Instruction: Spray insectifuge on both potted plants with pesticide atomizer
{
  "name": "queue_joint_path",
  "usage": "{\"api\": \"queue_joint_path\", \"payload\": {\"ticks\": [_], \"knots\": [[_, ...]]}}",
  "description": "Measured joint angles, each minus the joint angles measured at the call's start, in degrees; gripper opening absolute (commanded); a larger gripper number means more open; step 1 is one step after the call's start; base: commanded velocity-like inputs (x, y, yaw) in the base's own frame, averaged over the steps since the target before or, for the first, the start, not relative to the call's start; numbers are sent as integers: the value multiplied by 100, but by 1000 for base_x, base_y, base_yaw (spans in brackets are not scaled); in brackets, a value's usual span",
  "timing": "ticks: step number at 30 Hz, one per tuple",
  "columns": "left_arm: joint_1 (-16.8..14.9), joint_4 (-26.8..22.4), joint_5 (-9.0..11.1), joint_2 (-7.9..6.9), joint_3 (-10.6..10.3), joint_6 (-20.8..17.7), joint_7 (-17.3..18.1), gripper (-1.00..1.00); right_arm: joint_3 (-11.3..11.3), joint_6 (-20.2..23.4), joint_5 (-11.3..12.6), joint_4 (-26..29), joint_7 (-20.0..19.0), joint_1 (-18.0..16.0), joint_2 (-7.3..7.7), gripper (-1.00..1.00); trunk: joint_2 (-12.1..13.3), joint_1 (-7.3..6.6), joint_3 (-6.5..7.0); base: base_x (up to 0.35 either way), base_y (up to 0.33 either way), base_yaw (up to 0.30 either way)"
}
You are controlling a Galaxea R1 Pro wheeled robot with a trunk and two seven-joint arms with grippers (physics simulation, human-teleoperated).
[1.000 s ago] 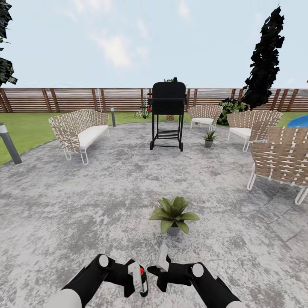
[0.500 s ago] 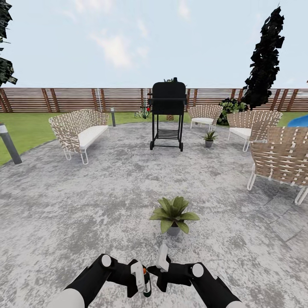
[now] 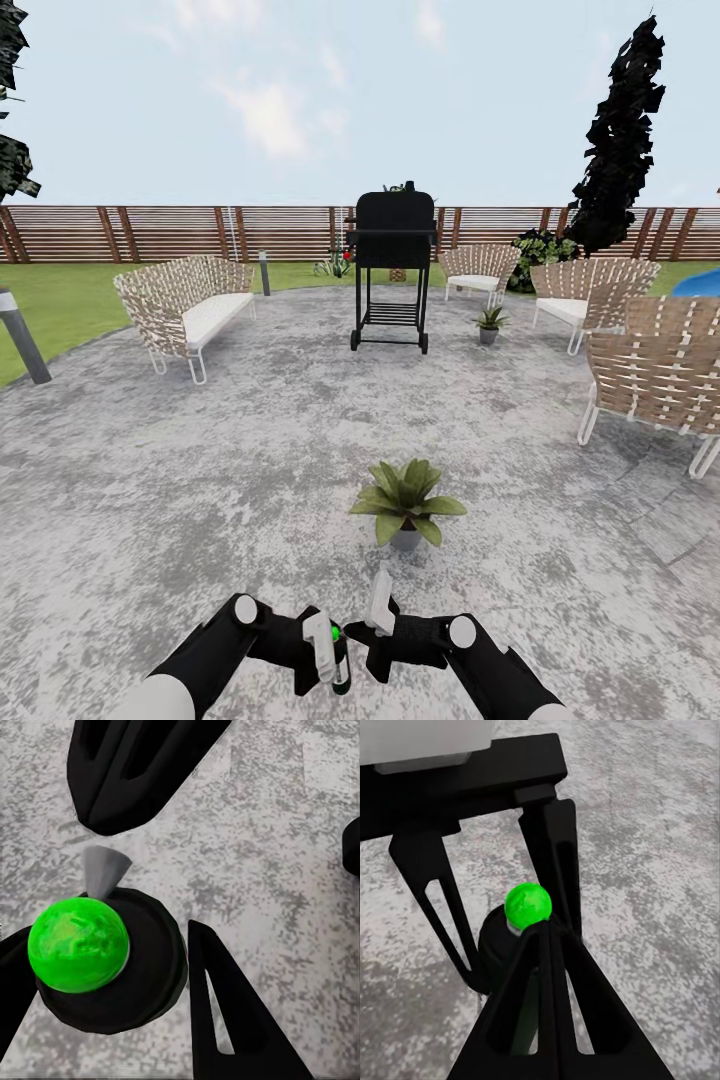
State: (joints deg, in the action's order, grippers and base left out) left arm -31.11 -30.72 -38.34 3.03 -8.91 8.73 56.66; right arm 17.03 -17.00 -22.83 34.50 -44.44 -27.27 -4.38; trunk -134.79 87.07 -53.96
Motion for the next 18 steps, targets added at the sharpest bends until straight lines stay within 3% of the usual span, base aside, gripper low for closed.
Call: {"api": "queue_joint_path", "payload": {"ticks": [6,18], "knots": [[28,10,-46,-156,12,0,0,-100,0,0,3,0,2,-1,0,-100,0,0,0,0,0,0],[37,31,-48,-1108,43,16,6,-100,1,0,-4,-8,5,0,0,-100,0,0,0,0,0,0]]}}
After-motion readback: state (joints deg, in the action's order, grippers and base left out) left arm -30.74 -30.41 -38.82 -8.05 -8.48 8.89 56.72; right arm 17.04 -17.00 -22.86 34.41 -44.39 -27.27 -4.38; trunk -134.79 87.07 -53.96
